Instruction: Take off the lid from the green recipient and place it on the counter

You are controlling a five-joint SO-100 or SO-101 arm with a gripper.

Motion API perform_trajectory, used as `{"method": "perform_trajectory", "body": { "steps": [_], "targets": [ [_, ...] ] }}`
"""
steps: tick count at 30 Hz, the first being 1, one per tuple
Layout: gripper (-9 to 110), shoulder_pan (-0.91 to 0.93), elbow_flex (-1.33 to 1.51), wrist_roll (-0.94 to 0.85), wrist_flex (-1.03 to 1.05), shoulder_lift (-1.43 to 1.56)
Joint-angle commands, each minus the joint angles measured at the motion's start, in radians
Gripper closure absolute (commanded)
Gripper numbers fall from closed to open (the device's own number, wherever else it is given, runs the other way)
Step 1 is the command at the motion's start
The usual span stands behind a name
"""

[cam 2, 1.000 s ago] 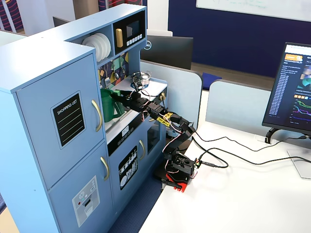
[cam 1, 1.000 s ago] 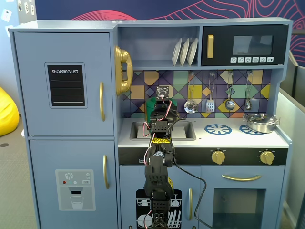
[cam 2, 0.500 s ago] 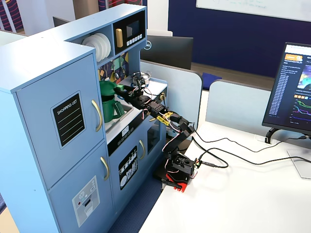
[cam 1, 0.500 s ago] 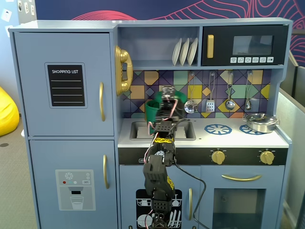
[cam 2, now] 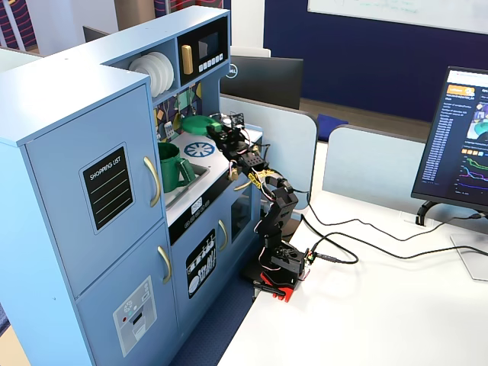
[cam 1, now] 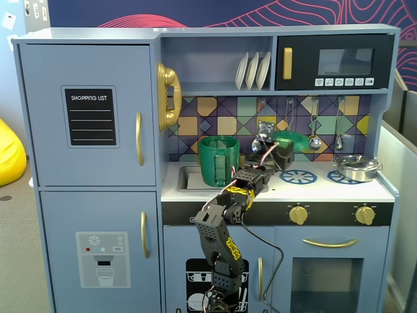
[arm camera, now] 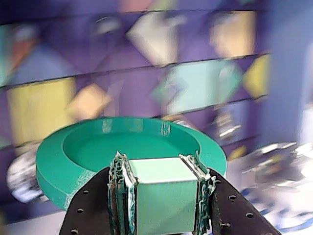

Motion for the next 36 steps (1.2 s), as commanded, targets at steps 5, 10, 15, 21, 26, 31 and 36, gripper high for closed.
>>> {"method": "perform_trajectory", "body": {
  "steps": [5,10,15,21,26,31,36],
  "targets": [
    [101,0.067,0.140,-0.034,-0.187,-0.038],
    [101,0.071,0.207,-0.046,-0.239,-0.061],
    [101,0.072,0.272,-0.058,-0.288,-0.078],
    [101,0.071,0.314,-0.075,-0.322,-0.092],
    [98,0.067,0.305,-0.106,-0.321,-0.103],
    [75,0.083,0.305,-0.080,-0.305,-0.091],
    [63,0.086,0.308,-0.021,-0.330,-0.083]
  ]
}}
